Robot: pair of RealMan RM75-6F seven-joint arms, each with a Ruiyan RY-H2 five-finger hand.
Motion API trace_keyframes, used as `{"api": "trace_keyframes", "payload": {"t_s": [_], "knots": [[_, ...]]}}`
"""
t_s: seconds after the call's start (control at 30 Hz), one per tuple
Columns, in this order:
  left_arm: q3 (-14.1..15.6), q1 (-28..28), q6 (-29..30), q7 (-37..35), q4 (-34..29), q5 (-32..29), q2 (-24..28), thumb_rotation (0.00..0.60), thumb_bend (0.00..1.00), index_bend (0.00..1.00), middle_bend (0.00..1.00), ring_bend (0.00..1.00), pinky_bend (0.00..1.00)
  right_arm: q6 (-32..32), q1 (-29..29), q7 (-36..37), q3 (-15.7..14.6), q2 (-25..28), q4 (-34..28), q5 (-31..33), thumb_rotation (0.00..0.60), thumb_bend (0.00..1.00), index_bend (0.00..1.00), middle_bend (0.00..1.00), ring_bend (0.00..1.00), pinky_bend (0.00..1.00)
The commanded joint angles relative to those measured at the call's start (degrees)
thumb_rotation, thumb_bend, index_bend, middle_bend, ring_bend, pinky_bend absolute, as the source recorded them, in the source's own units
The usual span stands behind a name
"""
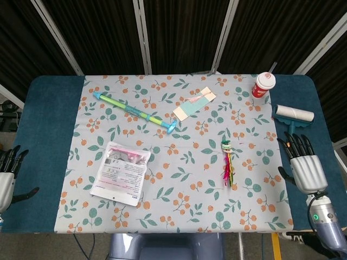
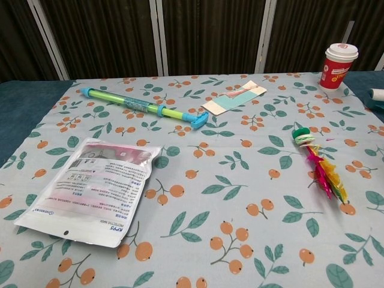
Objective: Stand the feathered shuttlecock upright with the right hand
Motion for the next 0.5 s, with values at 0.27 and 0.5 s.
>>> {"api": "trace_keyframes", "payload": {"t_s": [0.27,0.5], "knots": [[0.0,0.1,0.4,0.7,0.0,0.0,-0.2,0.552,0.14,0.09,0.00,0.00,0.00,-2.0,3.3,6.9,-3.0,1.7,4.2,-7.3,0.600,0.16,0.17,0.02,0.00,0.00],[-0.1,0.2,0.7,1.5,0.0,-0.1,-0.6,0.554,0.14,0.09,0.00,0.00,0.00,-0.3,7.5,13.1,-5.2,0.5,11.7,-15.8,0.600,0.15,0.27,0.12,0.00,0.00]]}}
